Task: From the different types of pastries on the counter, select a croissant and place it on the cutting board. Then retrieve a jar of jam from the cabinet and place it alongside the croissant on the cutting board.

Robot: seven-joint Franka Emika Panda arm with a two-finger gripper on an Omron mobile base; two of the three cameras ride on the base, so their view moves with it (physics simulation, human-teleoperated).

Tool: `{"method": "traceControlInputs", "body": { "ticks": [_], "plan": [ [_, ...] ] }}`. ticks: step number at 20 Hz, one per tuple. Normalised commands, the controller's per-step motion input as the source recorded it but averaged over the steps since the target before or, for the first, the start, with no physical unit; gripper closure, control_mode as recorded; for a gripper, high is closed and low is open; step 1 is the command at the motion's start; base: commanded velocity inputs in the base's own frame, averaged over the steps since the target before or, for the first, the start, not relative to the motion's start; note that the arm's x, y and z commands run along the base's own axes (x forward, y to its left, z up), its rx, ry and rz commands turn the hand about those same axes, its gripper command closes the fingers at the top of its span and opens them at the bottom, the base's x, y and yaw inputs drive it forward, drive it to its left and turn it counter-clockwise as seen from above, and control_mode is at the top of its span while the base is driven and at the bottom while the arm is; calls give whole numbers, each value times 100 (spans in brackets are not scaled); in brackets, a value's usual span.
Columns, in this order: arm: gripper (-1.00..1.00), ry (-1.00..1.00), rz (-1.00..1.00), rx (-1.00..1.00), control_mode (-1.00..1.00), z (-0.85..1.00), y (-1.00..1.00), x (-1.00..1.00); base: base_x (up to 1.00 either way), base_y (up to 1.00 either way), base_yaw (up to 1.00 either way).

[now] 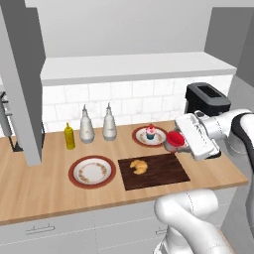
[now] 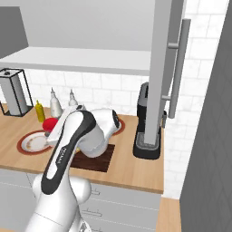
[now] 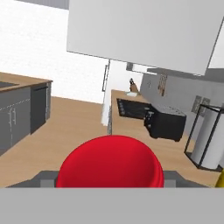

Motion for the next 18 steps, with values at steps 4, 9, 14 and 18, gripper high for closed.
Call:
{"method": "traceControlInputs", "body": {
  "ticks": [4, 9, 14, 18],
  "plan": [
    [100, 0, 3, -1, -100, -24, -3, 0, 0, 0, 0],
    [100, 0, 5, -2, -100, -30, -20, 0, 0, 0, 0],
    [100, 0, 5, -3, -100, -32, -27, 0, 0, 0, 0],
    [100, 0, 0, -1, -100, -29, -13, 0, 0, 0, 0]
  ]
}}
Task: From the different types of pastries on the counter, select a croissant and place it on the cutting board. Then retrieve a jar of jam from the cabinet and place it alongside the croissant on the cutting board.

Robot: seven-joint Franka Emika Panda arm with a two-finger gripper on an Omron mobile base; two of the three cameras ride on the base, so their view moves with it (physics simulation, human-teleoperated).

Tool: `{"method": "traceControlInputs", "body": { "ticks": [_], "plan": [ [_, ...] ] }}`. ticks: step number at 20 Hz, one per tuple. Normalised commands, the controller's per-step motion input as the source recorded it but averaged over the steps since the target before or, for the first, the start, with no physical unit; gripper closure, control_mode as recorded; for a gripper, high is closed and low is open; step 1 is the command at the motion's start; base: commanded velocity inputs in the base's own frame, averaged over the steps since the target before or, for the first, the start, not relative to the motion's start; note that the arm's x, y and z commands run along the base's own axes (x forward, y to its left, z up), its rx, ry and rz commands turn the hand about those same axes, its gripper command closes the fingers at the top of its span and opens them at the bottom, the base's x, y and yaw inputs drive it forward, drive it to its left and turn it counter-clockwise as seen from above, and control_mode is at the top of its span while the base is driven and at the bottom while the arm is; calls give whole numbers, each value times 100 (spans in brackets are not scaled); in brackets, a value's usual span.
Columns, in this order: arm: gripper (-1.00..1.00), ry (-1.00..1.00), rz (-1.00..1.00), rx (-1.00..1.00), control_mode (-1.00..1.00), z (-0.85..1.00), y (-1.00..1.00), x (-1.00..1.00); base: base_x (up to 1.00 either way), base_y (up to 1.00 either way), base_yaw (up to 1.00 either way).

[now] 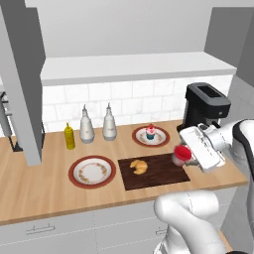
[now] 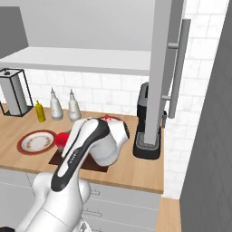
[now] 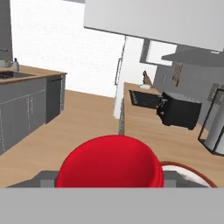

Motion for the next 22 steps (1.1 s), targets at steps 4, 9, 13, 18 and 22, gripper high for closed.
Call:
{"method": "traceControlInputs", "body": {
  "ticks": [4, 9, 13, 18, 22],
  "plan": [
    [100, 0, 0, -2, -100, -31, -1, 0, 0, 0, 0],
    [100, 0, 0, -4, -100, -35, 0, 0, 0, 0, 0],
    [100, 0, 0, -4, -100, -34, 0, 2, 0, 0, 0],
    [100, -3, 0, -4, -100, -30, -3, 12, 0, 0, 0],
    [100, -10, 0, -3, -100, -17, -10, 20, 0, 0, 0]
  ]
}}
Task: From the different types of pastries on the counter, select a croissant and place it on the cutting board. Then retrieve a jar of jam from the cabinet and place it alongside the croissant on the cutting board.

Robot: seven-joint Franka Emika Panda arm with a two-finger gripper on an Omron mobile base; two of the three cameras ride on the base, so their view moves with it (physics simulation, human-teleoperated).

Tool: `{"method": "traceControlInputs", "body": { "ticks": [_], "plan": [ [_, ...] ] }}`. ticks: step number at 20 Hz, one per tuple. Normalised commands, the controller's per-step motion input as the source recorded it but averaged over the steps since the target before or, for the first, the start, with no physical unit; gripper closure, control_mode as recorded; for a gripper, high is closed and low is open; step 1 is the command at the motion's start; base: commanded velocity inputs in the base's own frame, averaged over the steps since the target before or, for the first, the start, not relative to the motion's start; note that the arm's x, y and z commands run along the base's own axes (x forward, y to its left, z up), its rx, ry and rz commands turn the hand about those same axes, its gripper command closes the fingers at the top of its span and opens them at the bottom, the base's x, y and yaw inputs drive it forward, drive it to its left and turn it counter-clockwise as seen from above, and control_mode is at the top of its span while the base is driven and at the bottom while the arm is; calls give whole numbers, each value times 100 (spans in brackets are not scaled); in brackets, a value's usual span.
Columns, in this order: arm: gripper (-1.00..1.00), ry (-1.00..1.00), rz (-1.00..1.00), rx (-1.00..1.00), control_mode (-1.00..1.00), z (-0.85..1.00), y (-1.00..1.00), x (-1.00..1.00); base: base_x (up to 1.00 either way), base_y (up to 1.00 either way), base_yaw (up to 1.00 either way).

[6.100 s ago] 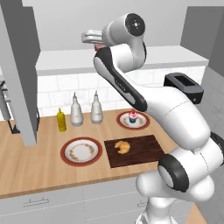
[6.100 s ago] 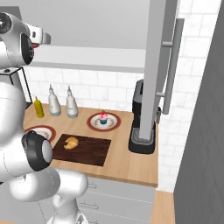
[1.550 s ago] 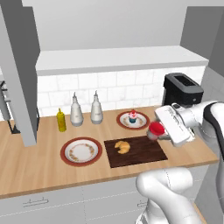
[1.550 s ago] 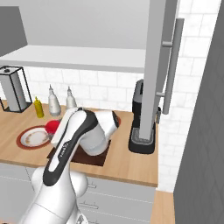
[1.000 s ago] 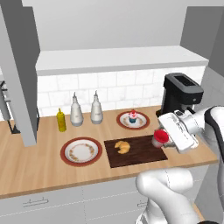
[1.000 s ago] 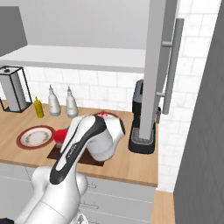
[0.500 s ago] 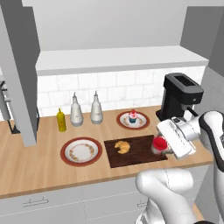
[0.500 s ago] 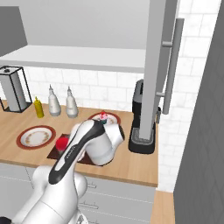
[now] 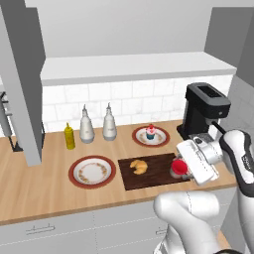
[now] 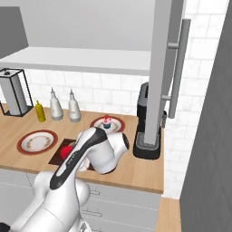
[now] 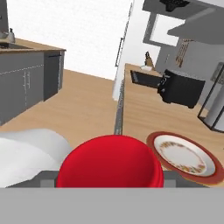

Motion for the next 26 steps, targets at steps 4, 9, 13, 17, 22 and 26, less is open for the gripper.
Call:
{"method": "traceControlInputs", "body": {
  "ticks": [4, 9, 13, 17, 22, 26],
  "plan": [
    [100, -9, 0, 0, -100, -12, -8, 29, 0, 0, 0],
    [100, -2, 0, 0, -100, -13, 0, 61, 0, 0, 0],
    [100, 0, 0, 0, -100, -21, -2, 78, 0, 0, 0],
    [100, -3, 0, 0, -100, -24, -12, 65, 0, 0, 0],
    [100, -4, 0, 0, -100, -27, -22, 57, 0, 0, 0],
    [100, -4, 0, -1, -100, -28, -20, 46, 0, 0, 0]
  ]
}}
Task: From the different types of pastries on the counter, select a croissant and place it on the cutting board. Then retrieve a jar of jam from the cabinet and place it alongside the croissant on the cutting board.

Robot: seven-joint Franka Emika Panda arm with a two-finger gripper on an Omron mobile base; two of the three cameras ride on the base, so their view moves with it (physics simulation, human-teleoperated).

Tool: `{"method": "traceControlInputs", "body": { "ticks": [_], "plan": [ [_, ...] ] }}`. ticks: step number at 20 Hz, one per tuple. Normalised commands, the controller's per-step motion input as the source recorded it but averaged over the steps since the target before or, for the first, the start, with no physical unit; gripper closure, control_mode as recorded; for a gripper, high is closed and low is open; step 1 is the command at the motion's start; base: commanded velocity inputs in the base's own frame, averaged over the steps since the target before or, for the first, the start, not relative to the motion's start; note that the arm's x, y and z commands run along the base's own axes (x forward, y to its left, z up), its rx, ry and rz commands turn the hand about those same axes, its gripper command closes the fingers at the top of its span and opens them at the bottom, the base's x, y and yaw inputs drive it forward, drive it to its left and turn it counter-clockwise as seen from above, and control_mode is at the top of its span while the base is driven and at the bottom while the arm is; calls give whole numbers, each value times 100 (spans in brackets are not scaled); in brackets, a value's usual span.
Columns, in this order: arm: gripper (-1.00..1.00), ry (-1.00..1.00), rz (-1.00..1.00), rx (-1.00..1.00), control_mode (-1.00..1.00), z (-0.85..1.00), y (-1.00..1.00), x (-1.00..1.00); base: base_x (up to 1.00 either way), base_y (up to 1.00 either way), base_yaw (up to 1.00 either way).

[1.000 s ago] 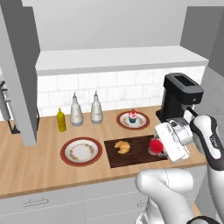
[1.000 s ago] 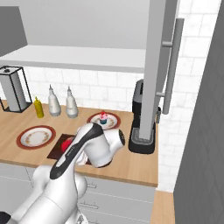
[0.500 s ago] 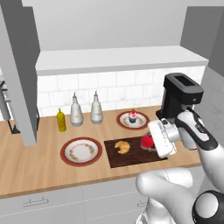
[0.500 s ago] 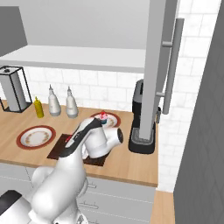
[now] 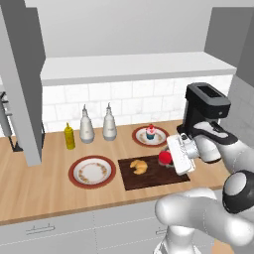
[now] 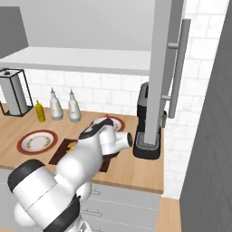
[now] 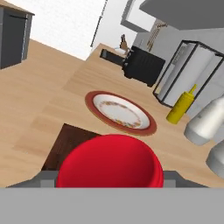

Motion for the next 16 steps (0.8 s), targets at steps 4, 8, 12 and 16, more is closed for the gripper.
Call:
{"method": "traceControlInputs", "body": {
  "ticks": [4, 8, 12, 16],
  "plan": [
    [100, 0, 0, -1, -100, -33, -8, 33, 0, 0, 0],
    [100, 0, 0, -1, -100, -31, 0, 17, 0, 0, 0],
    [100, 0, -3, 0, -100, -23, 4, 16, 0, 0, 0],
    [100, 3, -10, 0, -100, -17, 17, 16, 0, 0, 0]
  ]
}}
